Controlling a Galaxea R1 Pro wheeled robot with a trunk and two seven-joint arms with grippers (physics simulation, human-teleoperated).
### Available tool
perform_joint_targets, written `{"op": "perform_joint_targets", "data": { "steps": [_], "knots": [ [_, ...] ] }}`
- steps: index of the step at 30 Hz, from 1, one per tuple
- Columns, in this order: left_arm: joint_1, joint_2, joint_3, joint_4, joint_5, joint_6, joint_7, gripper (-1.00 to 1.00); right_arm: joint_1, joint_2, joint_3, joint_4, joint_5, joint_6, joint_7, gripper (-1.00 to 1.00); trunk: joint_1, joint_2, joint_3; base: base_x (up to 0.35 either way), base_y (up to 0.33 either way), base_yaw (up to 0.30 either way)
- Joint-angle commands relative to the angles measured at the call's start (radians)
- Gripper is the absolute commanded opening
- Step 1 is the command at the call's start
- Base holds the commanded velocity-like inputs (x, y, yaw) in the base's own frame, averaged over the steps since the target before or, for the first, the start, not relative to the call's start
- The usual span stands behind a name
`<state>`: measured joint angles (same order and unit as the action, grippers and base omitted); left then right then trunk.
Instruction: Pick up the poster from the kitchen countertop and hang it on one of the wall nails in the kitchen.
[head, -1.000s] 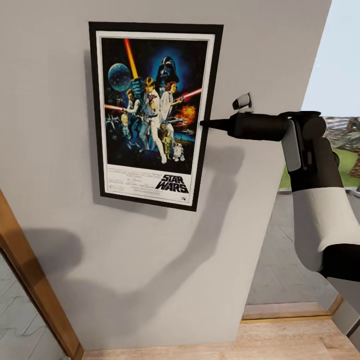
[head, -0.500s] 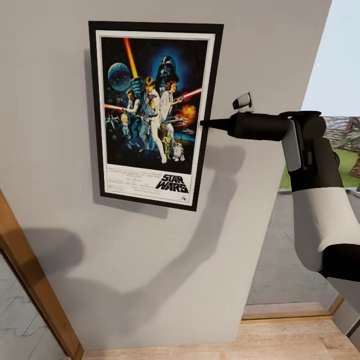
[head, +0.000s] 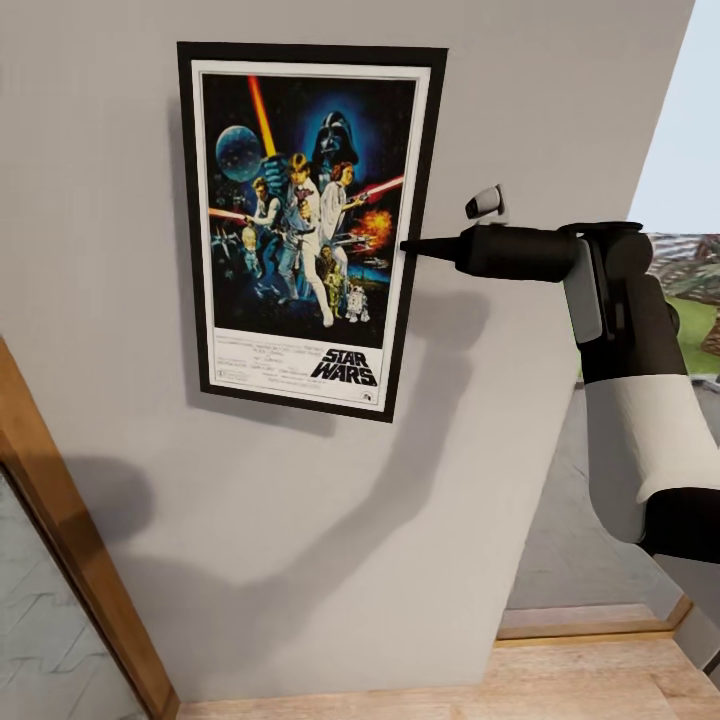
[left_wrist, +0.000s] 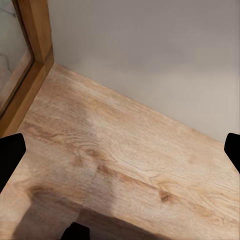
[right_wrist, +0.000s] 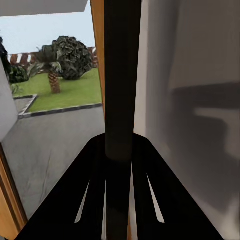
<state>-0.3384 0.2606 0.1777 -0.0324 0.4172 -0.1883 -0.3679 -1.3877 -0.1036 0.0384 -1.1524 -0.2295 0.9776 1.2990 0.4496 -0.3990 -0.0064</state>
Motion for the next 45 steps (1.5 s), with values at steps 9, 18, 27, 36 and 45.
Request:
{"op": "perform_joint_targets", "data": {
  "steps": [9,18,27,36,45],
  "knots": [
    [-0.001,0.001,0.008,0.002,-0.003,-0.002,-0.006,1.0,-0.001,-0.001,0.002,0.0,-0.004,0.006,0.0,-1.0,0.0,-0.001,-0.001,0.0,0.062,0.0],
    [-0.001,0.002,0.008,0.002,-0.003,-0.002,-0.006,1.0,0.0,-0.001,0.003,0.0,-0.004,0.006,0.0,-1.0,0.0,-0.001,-0.001,0.0,0.149,0.0],
    [-0.001,0.002,0.008,0.002,-0.003,-0.002,-0.006,1.0,0.001,-0.001,0.003,-0.001,-0.004,0.006,0.0,-1.0,0.0,-0.001,-0.001,0.0,0.021,0.0],
    [-0.001,0.002,0.008,0.002,-0.003,-0.002,-0.006,1.0,0.001,-0.001,0.003,-0.038,-0.005,0.006,0.0,-1.0,0.0,-0.001,-0.001,0.0,0.001,0.0],
    [-0.001,0.002,0.008,0.002,-0.003,-0.002,-0.006,1.0,0.012,-0.001,0.003,-0.044,-0.005,0.006,0.001,-1.0,0.0,-0.001,-0.001,0.0,0.0,0.0]
  ]
}}
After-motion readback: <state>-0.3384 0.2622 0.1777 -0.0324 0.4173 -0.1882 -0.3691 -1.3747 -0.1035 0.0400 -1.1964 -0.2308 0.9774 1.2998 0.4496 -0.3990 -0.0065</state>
